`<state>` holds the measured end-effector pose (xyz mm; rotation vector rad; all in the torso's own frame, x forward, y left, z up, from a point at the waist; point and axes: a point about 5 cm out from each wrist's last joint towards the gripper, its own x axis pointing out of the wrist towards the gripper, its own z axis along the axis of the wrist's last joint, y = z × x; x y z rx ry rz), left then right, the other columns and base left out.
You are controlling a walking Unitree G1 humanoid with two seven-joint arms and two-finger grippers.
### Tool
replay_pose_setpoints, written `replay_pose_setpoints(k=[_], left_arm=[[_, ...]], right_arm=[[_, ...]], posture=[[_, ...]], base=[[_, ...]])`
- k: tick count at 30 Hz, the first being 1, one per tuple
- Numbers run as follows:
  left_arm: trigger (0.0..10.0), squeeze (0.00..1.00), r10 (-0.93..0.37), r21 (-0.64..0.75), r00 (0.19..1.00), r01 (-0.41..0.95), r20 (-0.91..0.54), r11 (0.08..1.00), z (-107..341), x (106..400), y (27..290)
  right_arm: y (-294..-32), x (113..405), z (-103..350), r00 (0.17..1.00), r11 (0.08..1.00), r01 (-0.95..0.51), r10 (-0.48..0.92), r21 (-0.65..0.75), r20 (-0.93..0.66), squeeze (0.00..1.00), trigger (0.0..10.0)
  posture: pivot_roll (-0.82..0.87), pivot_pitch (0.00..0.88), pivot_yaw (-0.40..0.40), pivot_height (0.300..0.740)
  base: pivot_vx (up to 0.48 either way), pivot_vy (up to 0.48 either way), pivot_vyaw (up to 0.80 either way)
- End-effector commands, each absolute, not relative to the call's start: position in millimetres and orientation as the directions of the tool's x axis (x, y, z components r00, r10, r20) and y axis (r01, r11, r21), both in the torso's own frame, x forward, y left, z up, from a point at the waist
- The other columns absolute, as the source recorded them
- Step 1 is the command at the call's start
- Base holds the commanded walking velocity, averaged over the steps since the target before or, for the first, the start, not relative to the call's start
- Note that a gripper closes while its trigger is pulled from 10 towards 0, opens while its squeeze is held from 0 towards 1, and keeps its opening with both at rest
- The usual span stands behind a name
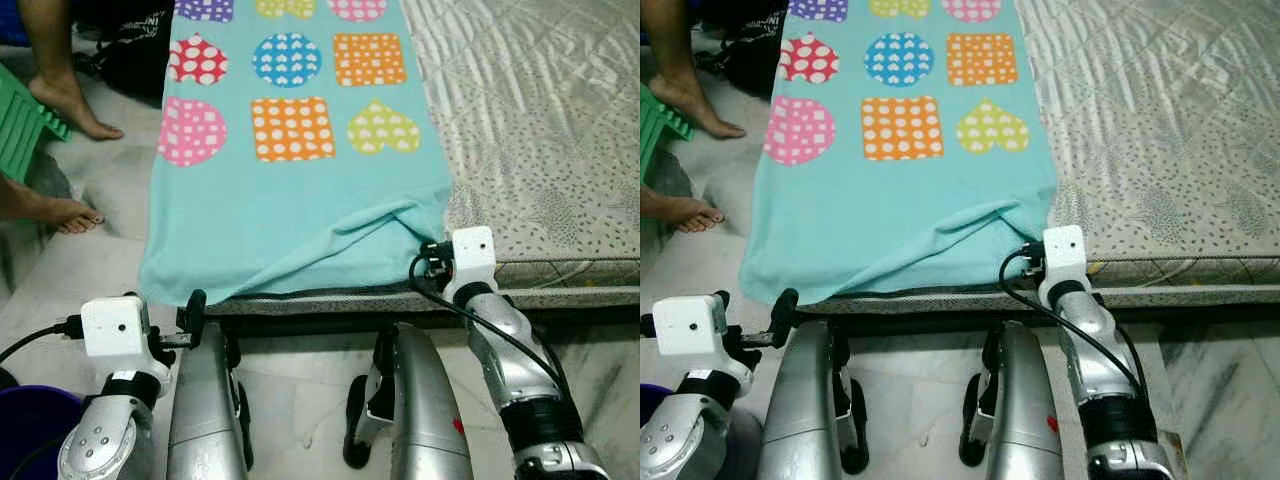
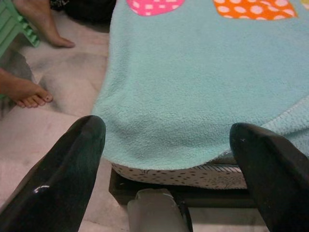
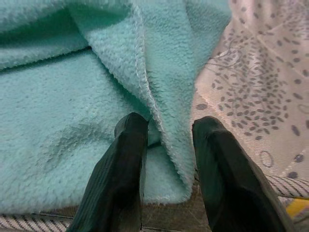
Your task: Clean up the room
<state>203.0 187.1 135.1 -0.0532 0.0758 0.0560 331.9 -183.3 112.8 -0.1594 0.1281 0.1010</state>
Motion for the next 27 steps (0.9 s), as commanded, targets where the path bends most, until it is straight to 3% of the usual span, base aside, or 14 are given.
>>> replay_pose_setpoints(k=[1, 2, 3, 4, 5, 27], left_arm=[[10.0, 0.00, 0.045, -0.046, 0.994, -0.050, -0.100, 0.998, 129.9, 199.9, 187.6], [10.0, 0.00, 0.045, -0.046, 0.994, -0.050, -0.101, 0.998, 129.6, 200.1, 187.5], [10.0, 0.00, 0.045, -0.046, 0.994, -0.049, -0.101, 0.998, 129.6, 200.4, 187.6], [10.0, 0.00, 0.045, -0.046, 0.994, -0.049, -0.101, 0.998, 129.5, 200.5, 187.6], [10.0, 0.00, 0.045, -0.047, 0.994, -0.050, -0.099, 0.998, 129.7, 200.7, 187.6], [10.0, 0.00, 0.050, -0.044, 0.994, -0.054, -0.093, 0.998, 130.3, 202.2, 189.3]], right_arm=[[-187.8, 324.3, 103.8, 0.981, 0.983, -0.111, 0.085, -0.145, -0.176, 0.00, 7.5], [-187.7, 323.8, 103.3, 0.980, 0.984, -0.111, 0.085, -0.143, -0.178, 0.00, 4.3], [-187.3, 323.9, 103.3, 0.980, 0.984, -0.111, 0.085, -0.141, -0.178, 0.00, 2.1], [-187.1, 323.9, 103.3, 0.980, 0.984, -0.111, 0.086, -0.139, -0.178, 0.00, 2.1], [-184.9, 323.5, 103.2, 0.980, 0.984, -0.113, 0.088, -0.136, -0.178, 0.00, 0.0], [-173.8, 324.0, 100.9, 0.979, 0.991, -0.096, 0.078, -0.090, -0.188, 0.00, 0.0]], posture=[[0.14, 0.284, -0.056, 0.550], [0.15, 0.280, -0.055, 0.550], [0.15, 0.279, -0.055, 0.550], [0.15, 0.279, -0.055, 0.550], [0.15, 0.279, -0.055, 0.550], [0.15, 0.283, -0.052, 0.550]], base=[[0.000, 0.000, 0.00], [0.000, 0.000, 0.00], [0.000, 0.000, 0.00], [0.000, 0.000, 0.00], [0.000, 0.000, 0.00], [0.000, 0.000, 0.00]])
